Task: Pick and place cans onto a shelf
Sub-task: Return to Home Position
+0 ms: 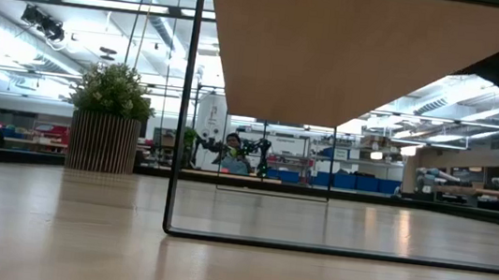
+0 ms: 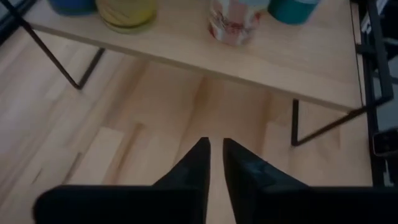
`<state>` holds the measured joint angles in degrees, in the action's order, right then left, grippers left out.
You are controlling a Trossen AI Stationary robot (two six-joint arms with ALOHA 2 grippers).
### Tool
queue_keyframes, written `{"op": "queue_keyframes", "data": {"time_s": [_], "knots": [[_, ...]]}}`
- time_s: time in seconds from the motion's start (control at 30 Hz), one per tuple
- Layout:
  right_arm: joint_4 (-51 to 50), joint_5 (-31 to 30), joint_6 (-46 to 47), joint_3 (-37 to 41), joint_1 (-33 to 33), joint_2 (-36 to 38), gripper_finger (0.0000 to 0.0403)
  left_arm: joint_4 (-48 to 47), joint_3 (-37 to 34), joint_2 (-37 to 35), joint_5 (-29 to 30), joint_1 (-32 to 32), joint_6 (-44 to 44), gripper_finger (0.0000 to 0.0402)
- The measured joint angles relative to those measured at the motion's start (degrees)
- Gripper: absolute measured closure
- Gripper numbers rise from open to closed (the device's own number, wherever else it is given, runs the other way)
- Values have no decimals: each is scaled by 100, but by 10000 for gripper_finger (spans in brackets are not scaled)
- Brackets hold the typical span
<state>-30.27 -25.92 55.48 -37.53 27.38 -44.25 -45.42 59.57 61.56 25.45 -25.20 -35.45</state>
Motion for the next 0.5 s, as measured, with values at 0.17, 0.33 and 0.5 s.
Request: {"op": "queue_keyframes", "data": {"time_s": [0.17,0.33,0.5], "knots": [[1292,-40,-59,679,-2,544,100,3,0,-57,3,191,58,380],[2303,-45,-121,1337,0,1032,154,852,-550,-88,-129,191,9,397],[2638,-41,-61,1683,-1,1409,196,1731,-1310,-339,-411,239,-286,397]]}}
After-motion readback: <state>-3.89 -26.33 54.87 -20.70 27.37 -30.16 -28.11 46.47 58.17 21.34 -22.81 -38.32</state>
